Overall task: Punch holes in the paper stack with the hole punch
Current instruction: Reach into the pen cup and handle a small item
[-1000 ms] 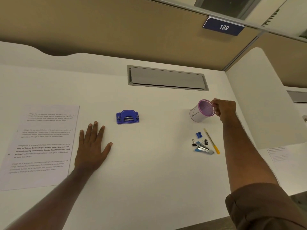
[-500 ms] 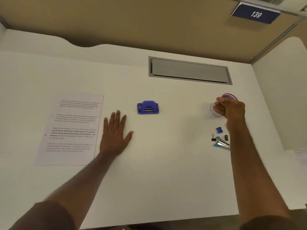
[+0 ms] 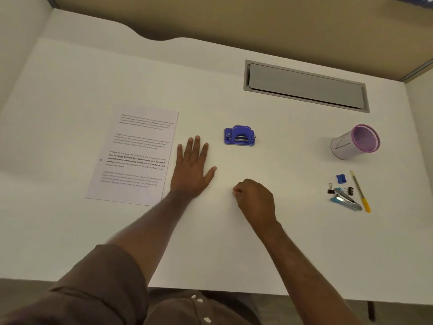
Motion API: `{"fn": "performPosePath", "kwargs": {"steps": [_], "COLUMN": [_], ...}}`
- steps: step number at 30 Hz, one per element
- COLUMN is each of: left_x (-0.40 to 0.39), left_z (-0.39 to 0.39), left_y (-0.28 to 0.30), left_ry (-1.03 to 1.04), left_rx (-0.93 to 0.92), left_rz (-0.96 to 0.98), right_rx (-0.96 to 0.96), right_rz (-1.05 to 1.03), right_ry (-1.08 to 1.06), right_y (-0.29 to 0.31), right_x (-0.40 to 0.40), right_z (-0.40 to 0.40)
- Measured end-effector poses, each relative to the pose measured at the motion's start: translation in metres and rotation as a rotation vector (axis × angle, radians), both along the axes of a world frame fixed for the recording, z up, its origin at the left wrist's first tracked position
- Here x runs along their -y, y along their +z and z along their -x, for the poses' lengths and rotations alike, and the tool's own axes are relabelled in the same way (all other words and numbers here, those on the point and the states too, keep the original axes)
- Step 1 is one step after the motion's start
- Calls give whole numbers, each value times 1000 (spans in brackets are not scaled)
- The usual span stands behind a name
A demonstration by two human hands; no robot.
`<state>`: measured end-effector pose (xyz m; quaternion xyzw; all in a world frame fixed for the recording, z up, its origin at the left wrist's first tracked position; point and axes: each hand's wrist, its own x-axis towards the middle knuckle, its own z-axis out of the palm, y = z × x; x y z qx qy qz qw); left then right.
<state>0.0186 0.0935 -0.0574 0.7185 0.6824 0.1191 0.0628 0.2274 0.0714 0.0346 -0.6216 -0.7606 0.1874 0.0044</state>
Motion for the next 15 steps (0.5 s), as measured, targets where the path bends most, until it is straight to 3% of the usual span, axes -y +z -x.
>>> {"fn": "performPosePath", "kwargs": {"steps": [4,15], "left_x": [0,0], "left_z": [0,-1], "left_y": [0,1], "left_ry": [8,17], "left_rx": [18,32], "left_rz": [-8,1], "right_rx": [113,133], "right_rz": [-6,-147], "right_ry": [110,217], "right_y": [-7,-10], "right_x": [6,4], "right_z": [10,16]}}
